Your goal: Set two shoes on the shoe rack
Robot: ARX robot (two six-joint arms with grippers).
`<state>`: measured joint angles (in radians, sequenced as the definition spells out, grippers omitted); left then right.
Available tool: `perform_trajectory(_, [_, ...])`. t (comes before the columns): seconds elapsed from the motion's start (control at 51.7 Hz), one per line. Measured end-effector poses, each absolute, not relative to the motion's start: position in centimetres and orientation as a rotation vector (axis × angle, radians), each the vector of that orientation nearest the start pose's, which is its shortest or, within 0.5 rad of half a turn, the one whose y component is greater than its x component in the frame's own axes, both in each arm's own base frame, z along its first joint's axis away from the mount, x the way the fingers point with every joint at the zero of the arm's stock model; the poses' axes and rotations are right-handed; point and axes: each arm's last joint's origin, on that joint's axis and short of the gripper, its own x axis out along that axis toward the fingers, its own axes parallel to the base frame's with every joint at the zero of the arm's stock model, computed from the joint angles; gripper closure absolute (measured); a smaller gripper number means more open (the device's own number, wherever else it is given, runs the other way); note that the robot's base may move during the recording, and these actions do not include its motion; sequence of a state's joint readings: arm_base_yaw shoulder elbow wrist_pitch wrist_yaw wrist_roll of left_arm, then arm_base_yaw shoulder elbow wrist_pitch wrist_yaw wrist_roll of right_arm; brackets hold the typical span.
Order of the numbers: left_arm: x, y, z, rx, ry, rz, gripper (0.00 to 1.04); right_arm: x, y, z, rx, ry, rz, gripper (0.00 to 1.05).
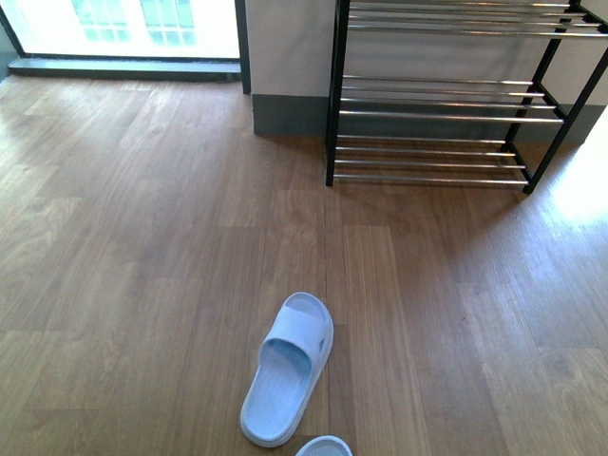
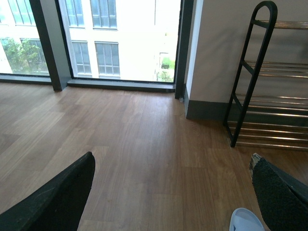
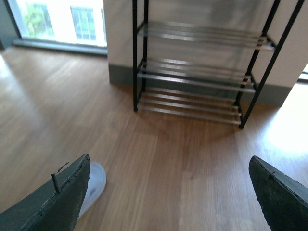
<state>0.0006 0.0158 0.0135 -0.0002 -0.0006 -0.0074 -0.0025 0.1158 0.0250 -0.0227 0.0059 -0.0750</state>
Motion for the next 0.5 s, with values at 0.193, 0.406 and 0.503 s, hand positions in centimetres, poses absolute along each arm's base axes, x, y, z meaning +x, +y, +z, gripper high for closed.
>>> perform_trajectory(0.193, [9.8, 0.0, 16.7, -0.007, 0.002, 0.001, 0.09, 13.3, 0.0, 14.6, -0.146, 0.306, 0.078, 0.09])
perform_trajectory(0.406, [9.8, 0.0, 16.7, -0.007, 0.002, 0.001, 0.09, 20.0, 1.0, 8.6, -0.357, 0.552, 0.210, 0.09])
perform_trajectory(0.503, [9.8, 0.0, 16.7, -0.007, 0.002, 0.001, 0.09, 21.5, 1.0, 5.6, -0.415, 0.634, 0.228, 0.09])
